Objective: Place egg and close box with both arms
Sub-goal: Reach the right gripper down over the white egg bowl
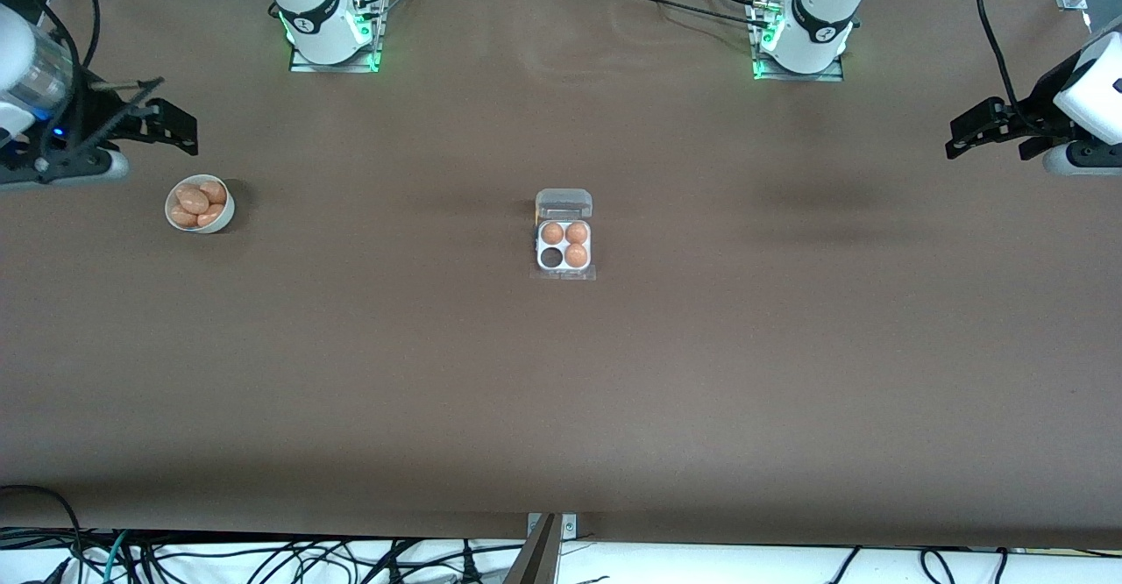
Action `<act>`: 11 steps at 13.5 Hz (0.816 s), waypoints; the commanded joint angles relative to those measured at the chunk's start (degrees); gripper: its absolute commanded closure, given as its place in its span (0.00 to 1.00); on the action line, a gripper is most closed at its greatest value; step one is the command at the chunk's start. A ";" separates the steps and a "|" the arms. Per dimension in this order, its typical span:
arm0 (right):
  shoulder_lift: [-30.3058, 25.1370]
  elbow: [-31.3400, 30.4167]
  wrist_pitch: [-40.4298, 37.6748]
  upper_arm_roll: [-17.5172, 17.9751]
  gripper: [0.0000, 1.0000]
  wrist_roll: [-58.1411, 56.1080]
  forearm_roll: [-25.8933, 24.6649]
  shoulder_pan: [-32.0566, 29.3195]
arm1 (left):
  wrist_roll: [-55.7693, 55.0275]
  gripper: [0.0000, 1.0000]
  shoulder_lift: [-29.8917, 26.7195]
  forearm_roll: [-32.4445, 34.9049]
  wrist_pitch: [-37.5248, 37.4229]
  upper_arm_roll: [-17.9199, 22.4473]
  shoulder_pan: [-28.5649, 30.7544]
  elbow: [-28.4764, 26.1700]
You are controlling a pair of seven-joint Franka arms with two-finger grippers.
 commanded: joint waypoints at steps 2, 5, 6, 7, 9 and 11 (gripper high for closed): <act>2.43 -2.06 0.00 -1.78 0.00 -2.86 -1.96 -0.44 | 1.40 0.00 0.48 -0.17 -0.30 -0.27 0.60 1.19; 1.99 -8.38 5.79 -4.24 0.00 -7.34 -1.97 -0.53 | 1.49 0.00 0.65 -0.35 -0.21 -0.27 0.60 1.19; 1.55 -11.62 8.86 -5.99 0.00 -10.58 -1.97 -0.53 | 1.40 0.00 0.65 -0.35 -0.12 -0.27 0.60 1.19; 1.03 -15.14 12.64 -7.74 0.00 -14.18 -1.97 -0.53 | 1.49 0.00 0.65 -0.35 -0.12 -0.27 0.60 1.19; -0.11 -21.30 18.88 -11.52 0.00 -20.95 -1.71 -0.53 | 1.49 0.00 0.74 -0.35 -0.12 -0.27 0.60 1.19; -1.78 -27.53 24.78 -13.81 0.00 -25.00 -1.79 -0.53 | 1.49 0.00 0.74 -0.35 -0.12 -0.27 0.60 1.36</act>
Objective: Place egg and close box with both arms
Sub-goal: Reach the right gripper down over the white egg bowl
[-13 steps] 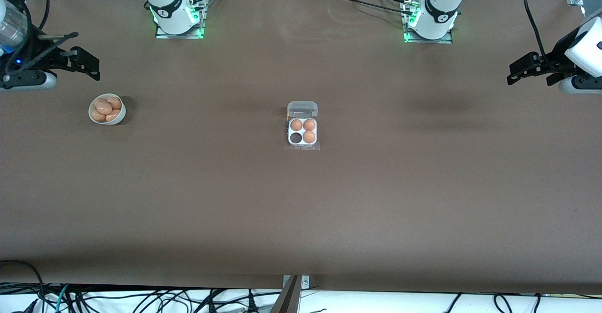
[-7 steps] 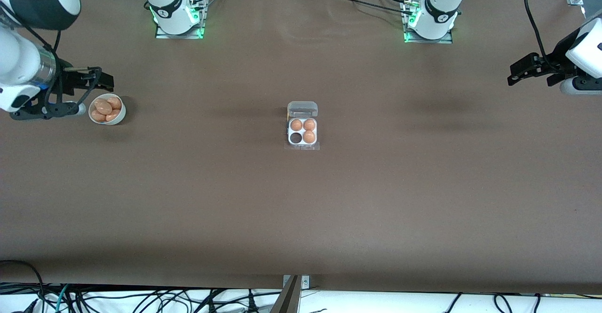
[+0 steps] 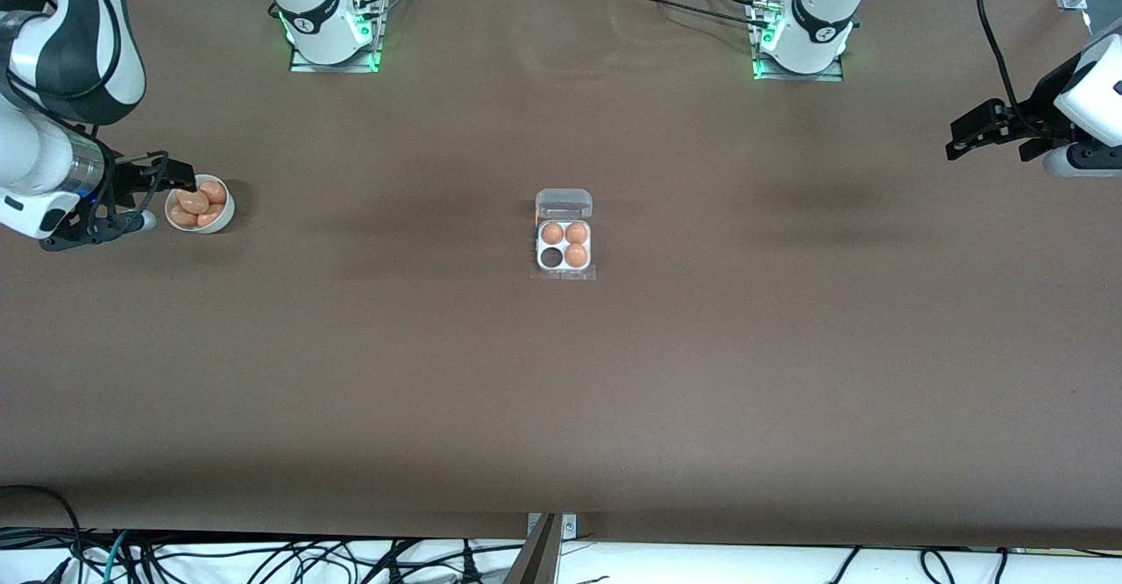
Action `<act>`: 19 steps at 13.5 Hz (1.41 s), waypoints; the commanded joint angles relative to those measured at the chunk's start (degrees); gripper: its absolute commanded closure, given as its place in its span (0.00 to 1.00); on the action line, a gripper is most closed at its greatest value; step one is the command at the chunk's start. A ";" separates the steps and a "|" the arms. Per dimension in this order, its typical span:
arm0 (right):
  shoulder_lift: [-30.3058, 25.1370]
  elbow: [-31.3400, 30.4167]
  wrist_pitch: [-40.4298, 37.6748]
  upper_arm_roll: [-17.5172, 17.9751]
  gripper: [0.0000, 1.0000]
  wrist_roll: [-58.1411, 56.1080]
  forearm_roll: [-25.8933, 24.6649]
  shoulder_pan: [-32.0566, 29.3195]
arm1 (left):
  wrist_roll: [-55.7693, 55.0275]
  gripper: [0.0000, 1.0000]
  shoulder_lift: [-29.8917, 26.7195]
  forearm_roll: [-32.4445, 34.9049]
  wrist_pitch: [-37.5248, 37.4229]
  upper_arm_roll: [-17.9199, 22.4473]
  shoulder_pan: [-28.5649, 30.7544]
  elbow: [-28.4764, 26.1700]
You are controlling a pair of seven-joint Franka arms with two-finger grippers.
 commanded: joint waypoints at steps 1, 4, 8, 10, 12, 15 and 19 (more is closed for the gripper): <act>-5.50 -11.44 8.80 -3.34 0.00 -7.05 -0.53 0.26 | 1.49 0.00 0.90 -0.35 -0.23 -0.27 0.54 1.48; -5.08 -18.32 21.03 -8.79 0.00 -19.71 -0.62 0.26 | 1.49 0.00 1.07 -0.35 -0.23 -0.27 0.81 1.57; -0.34 -19.29 26.49 -9.34 0.00 -22.55 -0.62 0.26 | 1.40 0.00 1.16 -0.35 -0.23 -0.27 1.07 1.66; 1.86 -20.08 29.83 -9.34 0.00 -24.82 -0.53 0.26 | 1.49 0.00 1.16 -0.35 -0.23 -0.27 1.07 1.66; 4.49 -20.35 32.04 -9.34 0.00 -25.01 -0.53 0.26 | 1.31 0.00 1.16 -0.61 -0.32 -0.35 1.07 1.66; 6.61 -20.53 33.63 -9.34 0.00 -25.10 -0.53 0.17 | 1.40 0.00 1.16 -0.79 -0.32 -0.36 1.07 1.75; 8.29 -20.53 32.14 -9.34 0.00 -24.93 -0.44 -0.18 | 0.96 0.00 1.69 -0.88 -0.41 -0.36 1.07 3.24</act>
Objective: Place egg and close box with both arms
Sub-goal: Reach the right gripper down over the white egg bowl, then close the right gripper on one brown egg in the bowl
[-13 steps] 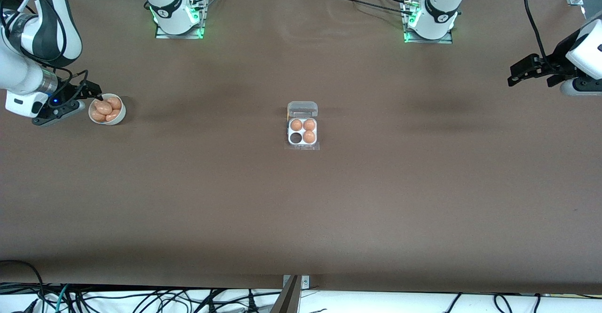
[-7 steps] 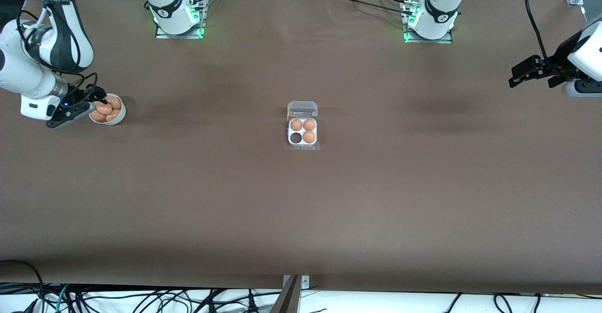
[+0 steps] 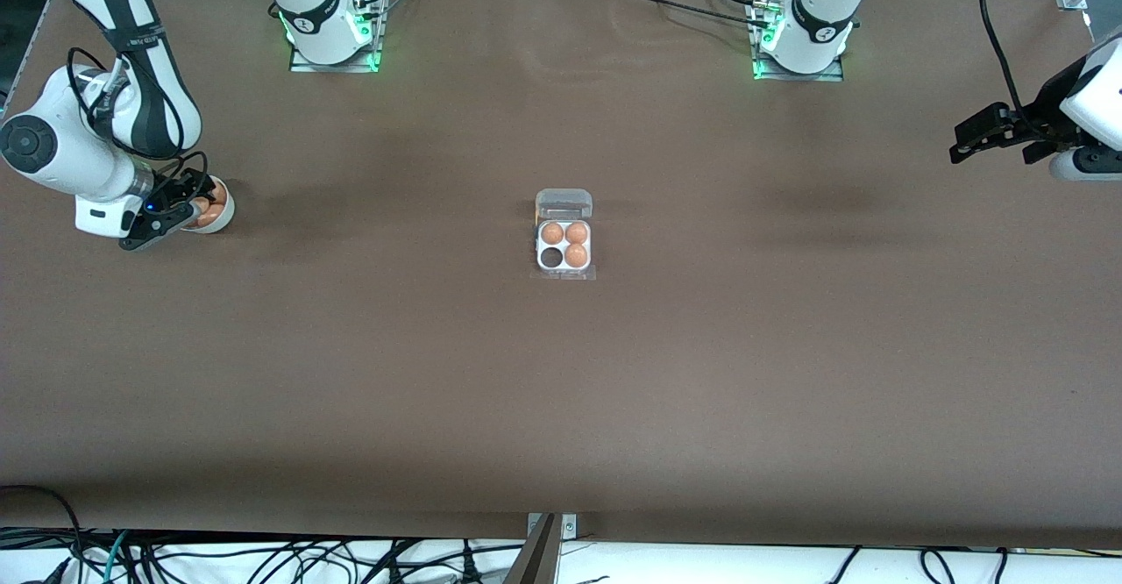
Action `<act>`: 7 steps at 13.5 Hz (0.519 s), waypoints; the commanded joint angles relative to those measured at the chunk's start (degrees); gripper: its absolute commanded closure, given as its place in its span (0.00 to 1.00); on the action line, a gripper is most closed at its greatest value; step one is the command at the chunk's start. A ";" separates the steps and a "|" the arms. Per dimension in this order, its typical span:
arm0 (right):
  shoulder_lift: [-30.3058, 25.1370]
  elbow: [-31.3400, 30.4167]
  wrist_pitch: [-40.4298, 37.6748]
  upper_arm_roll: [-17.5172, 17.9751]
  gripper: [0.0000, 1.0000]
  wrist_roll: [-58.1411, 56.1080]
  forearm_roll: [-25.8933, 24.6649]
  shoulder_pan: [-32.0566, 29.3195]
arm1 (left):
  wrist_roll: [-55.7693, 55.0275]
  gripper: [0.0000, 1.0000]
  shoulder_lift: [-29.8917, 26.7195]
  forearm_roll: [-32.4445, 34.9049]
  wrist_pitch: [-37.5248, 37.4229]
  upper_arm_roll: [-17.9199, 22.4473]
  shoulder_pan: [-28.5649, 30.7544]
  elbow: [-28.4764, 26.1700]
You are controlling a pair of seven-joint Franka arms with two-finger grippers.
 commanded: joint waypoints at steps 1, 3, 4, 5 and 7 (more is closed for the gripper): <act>-0.36 -0.68 -1.44 -0.05 0.00 -0.97 -0.43 -0.30 | 0.79 0.00 1.08 -0.96 -0.52 -0.30 0.57 2.36; -0.36 -0.68 -2.33 -0.32 0.07 -0.97 -0.43 -0.39 | 0.70 0.00 1.26 -0.88 -0.52 -0.39 0.49 2.45; -0.36 -0.68 -2.50 -0.41 0.10 -0.97 -0.43 -0.39 | 0.61 0.00 1.26 -0.88 -0.52 -0.39 0.48 2.54; -0.36 -0.68 -2.94 -0.41 0.17 -0.97 -0.43 -0.39 | 0.61 0.00 1.26 -0.88 -0.52 -0.39 0.48 2.54; -0.27 -0.68 -3.29 -0.41 0.25 -0.97 -0.43 -0.39 | 0.61 0.00 1.34 -0.88 -0.52 -0.39 0.48 2.54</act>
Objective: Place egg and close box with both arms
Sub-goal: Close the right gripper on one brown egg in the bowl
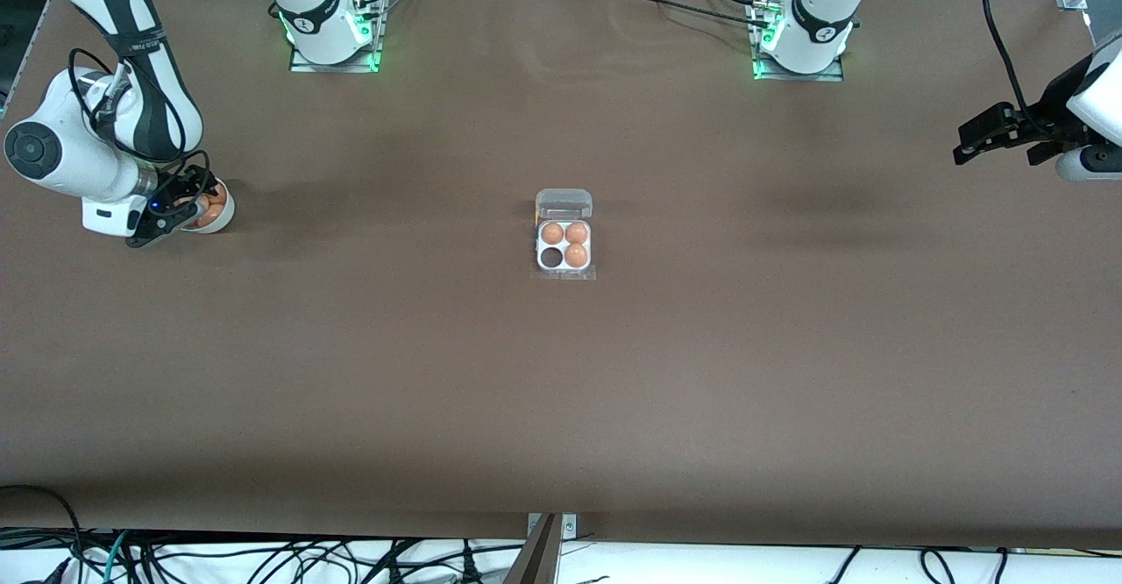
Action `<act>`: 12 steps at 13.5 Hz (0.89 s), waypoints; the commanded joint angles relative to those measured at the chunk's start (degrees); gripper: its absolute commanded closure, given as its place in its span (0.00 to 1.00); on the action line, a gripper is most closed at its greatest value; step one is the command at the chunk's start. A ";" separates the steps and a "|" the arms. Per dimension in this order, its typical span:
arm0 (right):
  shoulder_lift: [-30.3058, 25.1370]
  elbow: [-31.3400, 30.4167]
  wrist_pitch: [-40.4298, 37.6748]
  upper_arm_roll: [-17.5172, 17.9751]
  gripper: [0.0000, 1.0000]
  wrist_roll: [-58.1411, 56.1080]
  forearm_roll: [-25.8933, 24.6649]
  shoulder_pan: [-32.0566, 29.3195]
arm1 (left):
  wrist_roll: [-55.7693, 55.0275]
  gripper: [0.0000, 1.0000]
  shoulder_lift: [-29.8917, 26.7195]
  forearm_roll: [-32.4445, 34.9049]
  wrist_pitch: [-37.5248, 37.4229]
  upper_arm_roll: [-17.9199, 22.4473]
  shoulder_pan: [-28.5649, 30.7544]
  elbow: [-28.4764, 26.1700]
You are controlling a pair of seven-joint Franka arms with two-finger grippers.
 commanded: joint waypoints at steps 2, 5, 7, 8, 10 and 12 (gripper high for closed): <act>-0.54 -0.49 -0.65 -0.17 0.37 -0.96 -0.43 -0.27 | 0.61 0.00 0.93 -0.88 -0.52 -0.34 0.57 1.83; 0.42 -0.23 -0.57 -0.17 0.47 -0.88 -0.43 -0.27 | 0.61 0.00 1.02 -0.88 -0.52 -0.34 0.48 1.92; 0.60 -0.14 -0.48 -0.08 0.57 -0.88 -0.43 -0.27 | 0.61 0.00 1.02 -0.88 -0.52 -0.25 0.57 1.92; 0.61 -0.05 -0.48 -0.08 0.58 -0.79 -0.34 -0.27 | 0.61 0.00 1.02 -0.88 -0.52 -0.25 0.57 1.92; 0.61 0.04 -0.48 -0.08 0.60 -0.79 -0.26 -0.18 | 0.61 0.00 1.28 -0.88 -0.52 -0.25 0.57 1.92; 0.61 0.21 -0.48 -0.08 0.61 -0.61 -0.26 -0.18 | 0.61 0.00 1.28 -0.88 -0.52 -0.25 0.57 1.92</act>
